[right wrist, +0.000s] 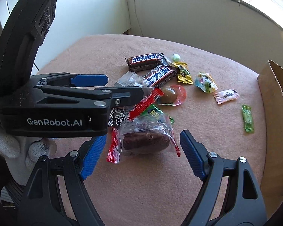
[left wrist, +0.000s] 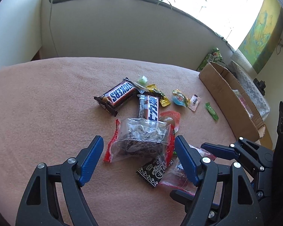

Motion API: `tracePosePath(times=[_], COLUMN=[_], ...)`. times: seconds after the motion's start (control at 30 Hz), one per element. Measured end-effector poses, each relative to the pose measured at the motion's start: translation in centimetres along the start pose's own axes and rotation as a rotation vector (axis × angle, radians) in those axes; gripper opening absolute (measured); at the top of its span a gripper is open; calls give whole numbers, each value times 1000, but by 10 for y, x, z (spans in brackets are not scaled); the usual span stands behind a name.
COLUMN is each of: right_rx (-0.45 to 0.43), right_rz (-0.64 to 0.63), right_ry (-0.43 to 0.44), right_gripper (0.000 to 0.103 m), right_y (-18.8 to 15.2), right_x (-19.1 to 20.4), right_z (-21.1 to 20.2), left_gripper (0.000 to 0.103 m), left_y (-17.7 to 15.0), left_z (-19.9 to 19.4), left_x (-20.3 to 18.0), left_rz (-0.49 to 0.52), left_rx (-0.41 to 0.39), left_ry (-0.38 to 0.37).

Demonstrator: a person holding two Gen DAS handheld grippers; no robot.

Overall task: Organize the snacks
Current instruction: 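Move the right gripper to the bagged brown cake and grasp it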

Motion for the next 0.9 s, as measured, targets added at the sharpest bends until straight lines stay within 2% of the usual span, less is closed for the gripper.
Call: tracePosePath(times=[0.27, 0.53, 0.67, 0.83, 0.9], right_rx=[9, 24, 22, 26, 27], right_rz=[33, 18, 35, 49, 48], right_ry=[15, 22, 34, 40, 38], right_gripper=[81, 63, 57, 56, 56], right_y=[3, 0, 1, 1, 0], right_x=[-4, -1, -5, -9, -10], right_z=[8, 8, 6, 4, 4], left_gripper=[57, 53, 35, 34, 43], left_y=[0, 0, 5, 4, 3], left_z=[0, -4, -10, -9, -6], left_x=[-2, 0, -1, -6, -8], left_rz=[16, 19, 24, 58, 54], left_rx=[-2, -15, -39, -44, -27], left_ry=[5, 8, 5, 29, 20])
Point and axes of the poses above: each gripper's, at about its wrist camera, not at the fingertips, and z roughly the way its jaws point, x to its left, y to its top, the point moved 10 cm from there along z, roughly the way its jaws point, and after that the axes turned 13 degrees about z, right-handed, at the moved point
